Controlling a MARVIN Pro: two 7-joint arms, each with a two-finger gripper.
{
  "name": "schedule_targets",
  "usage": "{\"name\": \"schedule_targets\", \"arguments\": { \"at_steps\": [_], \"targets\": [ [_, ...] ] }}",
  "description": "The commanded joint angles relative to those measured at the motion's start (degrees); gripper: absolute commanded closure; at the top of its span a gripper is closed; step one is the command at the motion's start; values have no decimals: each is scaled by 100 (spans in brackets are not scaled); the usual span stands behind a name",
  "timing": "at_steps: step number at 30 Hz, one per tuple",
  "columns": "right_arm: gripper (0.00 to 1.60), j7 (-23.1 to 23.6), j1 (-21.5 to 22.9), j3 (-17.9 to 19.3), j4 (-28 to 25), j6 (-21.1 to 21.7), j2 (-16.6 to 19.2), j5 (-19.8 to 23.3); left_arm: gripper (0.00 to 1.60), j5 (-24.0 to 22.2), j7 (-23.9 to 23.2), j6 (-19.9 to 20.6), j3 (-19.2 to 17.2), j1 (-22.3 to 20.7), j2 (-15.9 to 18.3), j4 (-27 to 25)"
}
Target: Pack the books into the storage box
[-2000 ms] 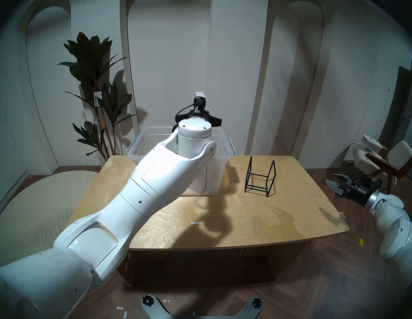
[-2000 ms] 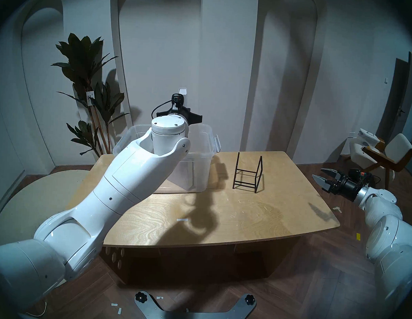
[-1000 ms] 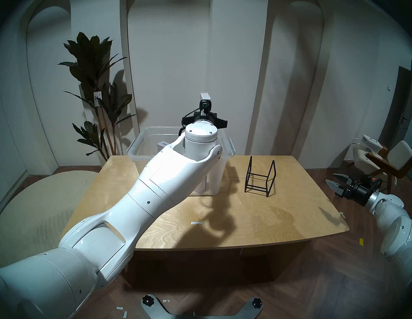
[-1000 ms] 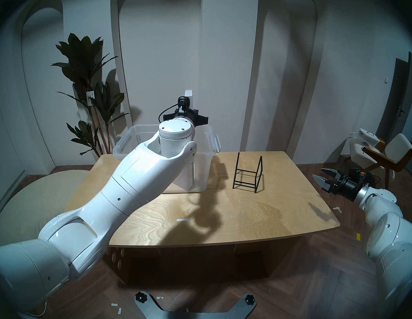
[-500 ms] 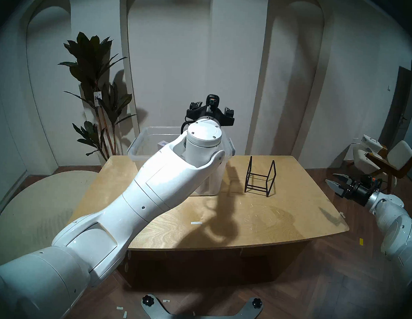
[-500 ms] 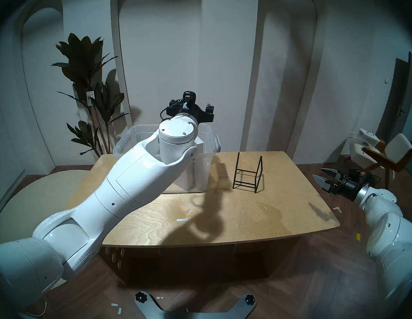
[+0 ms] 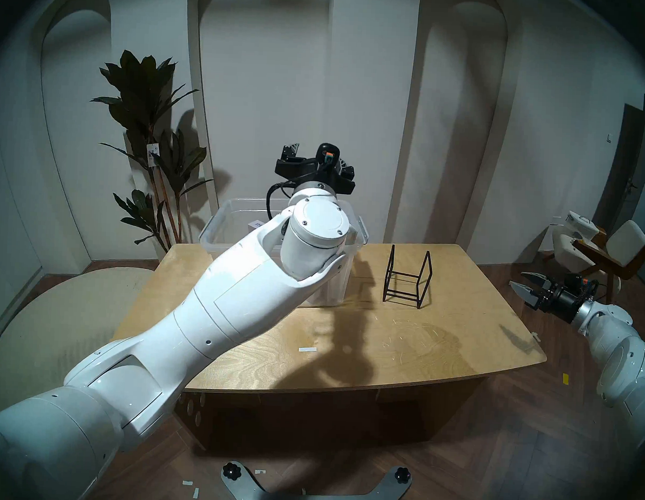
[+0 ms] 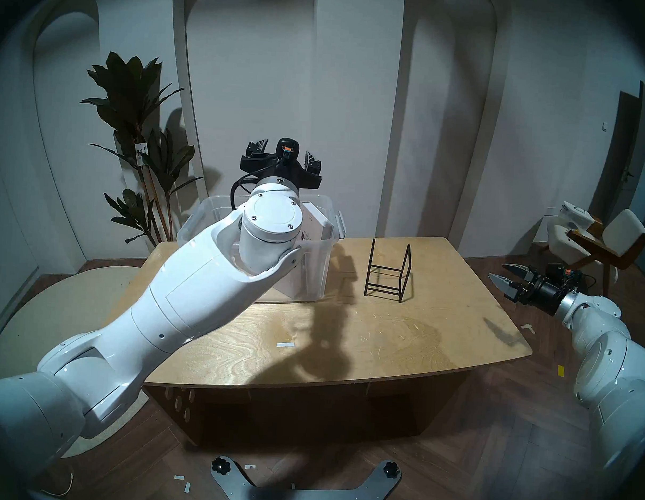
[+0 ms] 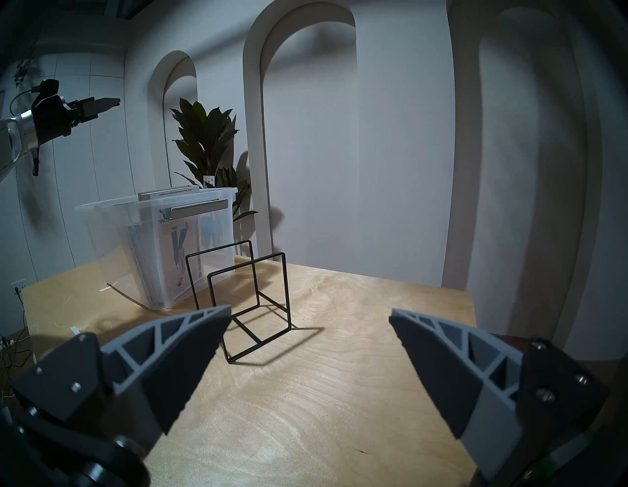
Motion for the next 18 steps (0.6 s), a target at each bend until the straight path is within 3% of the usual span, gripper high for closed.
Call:
{"name": "schedule_targets", "arguments": {
  "at_steps": [1,10,18],
  "targets": [
    [0,90,157,23,-85,-8,-40,44,0,689,553,439,-256,227,658,-406],
    [0,247,421,71,-253,-117,-265,138,0,1075,1204,1000,-926,900,1279,-1005],
    [0,247,711,128,-500,-181,-546,286,0,965,1329,1189,-1231,1525,1889,-1624]
  ]
}}
